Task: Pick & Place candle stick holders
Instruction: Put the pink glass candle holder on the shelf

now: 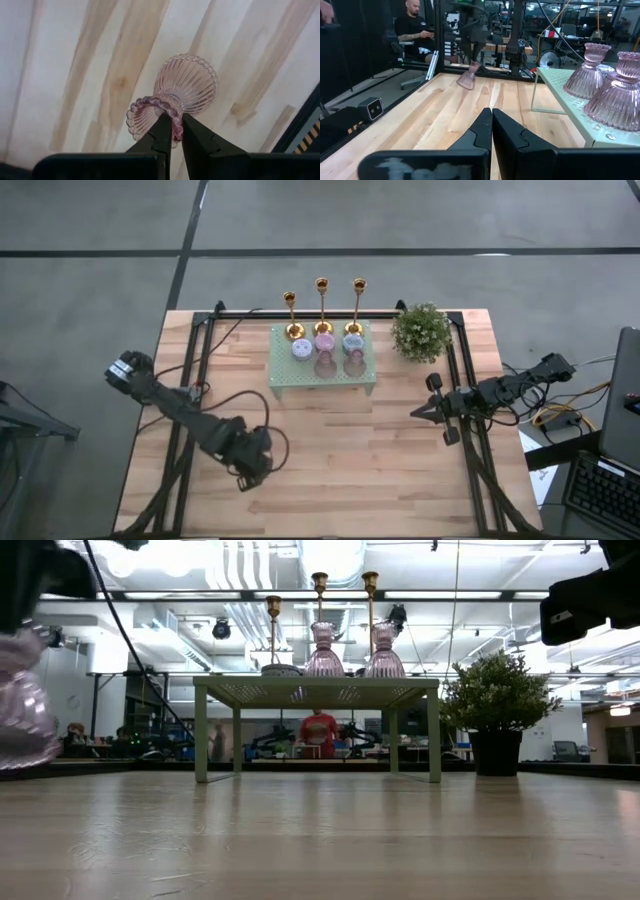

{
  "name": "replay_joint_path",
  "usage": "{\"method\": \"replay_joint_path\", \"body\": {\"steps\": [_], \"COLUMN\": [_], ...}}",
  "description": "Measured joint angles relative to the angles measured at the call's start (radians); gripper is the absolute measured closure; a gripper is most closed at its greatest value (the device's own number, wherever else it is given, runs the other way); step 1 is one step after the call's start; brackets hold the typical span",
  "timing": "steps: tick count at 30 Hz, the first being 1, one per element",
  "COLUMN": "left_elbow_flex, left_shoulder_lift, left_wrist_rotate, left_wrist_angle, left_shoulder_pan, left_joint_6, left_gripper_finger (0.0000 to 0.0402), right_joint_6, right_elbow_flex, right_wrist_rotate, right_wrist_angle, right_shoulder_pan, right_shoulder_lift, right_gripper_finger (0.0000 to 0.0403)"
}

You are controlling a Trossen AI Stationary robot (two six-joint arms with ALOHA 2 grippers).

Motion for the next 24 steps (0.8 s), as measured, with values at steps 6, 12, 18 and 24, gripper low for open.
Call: {"method": "replay_joint_path", "body": {"steps": [6, 12, 18, 24], "left_elbow_flex": [0.071, 0.155, 0.244, 0.337], "left_shoulder_lift": [0.0, 0.0, -0.001, -0.001], "left_wrist_rotate": [-0.001, -0.031, -0.039, -0.066], "left_wrist_angle": [-0.023, -0.05, -0.06, -0.07], "left_shoulder_pan": [0.066, 0.125, 0.172, 0.193], "left_joint_6": [0.137, 0.271, 0.375, 0.479], "left_gripper_finger": [0.037, 0.037, 0.037, 0.037], "right_joint_6": [-0.001, -0.001, 0.0, 0.001], "right_elbow_flex": [0.0, 0.0, 0.0, 0.0], "right_wrist_rotate": [0.0, 0.0, 0.0, 0.0], "right_wrist_angle": [0.0, 0.0, 0.0, 0.0], "right_shoulder_pan": [0.0, 0.0, 0.0, 0.0], "right_shoulder_lift": [0.0, 0.0, 0.0, 0.0], "right_gripper_finger": [0.0394, 0.0394, 0.0394, 0.0394]}}
